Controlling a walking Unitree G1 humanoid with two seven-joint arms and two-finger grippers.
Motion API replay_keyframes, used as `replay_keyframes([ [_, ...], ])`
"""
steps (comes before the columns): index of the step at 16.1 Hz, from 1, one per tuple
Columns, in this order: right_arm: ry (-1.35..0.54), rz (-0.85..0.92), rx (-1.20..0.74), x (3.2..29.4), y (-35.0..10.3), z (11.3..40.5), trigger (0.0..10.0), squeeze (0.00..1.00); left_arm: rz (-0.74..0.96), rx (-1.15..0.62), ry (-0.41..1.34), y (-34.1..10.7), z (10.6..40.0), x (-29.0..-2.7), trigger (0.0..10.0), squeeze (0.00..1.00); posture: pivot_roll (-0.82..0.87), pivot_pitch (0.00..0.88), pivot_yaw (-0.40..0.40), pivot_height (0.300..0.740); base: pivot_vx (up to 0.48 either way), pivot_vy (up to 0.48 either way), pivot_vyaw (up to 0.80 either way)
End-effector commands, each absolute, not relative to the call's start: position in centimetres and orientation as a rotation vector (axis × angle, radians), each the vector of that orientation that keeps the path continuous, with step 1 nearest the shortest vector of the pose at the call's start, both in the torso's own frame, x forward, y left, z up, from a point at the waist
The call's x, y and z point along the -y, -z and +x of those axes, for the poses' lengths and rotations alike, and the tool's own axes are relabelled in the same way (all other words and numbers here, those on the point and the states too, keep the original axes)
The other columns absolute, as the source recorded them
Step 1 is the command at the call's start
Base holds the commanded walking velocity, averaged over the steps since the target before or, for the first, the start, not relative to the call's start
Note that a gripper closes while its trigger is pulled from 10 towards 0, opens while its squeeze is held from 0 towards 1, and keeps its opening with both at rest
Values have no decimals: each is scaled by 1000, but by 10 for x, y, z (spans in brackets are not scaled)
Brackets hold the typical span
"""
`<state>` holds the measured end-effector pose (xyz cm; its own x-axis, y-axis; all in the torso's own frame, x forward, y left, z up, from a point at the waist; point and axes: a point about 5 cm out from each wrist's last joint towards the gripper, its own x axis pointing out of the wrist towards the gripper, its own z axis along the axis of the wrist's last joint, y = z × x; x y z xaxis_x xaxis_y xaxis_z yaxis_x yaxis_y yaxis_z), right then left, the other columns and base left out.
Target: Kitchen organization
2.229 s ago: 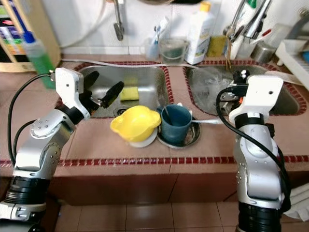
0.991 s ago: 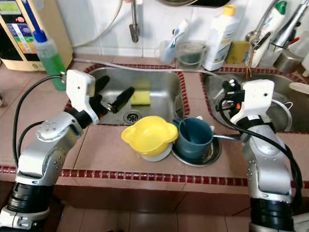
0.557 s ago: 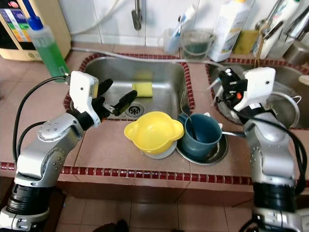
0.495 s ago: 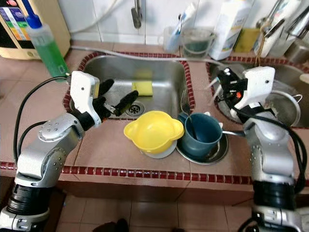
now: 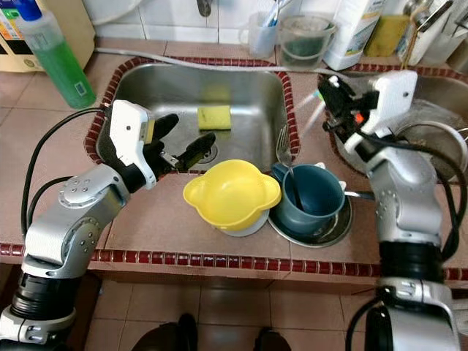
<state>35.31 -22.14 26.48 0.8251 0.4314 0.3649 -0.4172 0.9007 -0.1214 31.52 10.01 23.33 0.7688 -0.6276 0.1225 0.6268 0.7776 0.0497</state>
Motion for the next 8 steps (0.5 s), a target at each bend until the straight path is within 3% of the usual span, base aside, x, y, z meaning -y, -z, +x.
replay_keyframes([
  [1, -493, 12, 404, 218, -266, 355, 10000, 0, 12, 146, 696, -238, 313, -98, 10000, 0, -89, 295, 32, 740, 0, 0, 0],
  [8, -653, 186, 402, 202, -261, 361, 10000, 0, 22, 154, 694, -241, 315, -103, 10000, 0, -87, 299, 31, 740, 0, 0, 0],
])
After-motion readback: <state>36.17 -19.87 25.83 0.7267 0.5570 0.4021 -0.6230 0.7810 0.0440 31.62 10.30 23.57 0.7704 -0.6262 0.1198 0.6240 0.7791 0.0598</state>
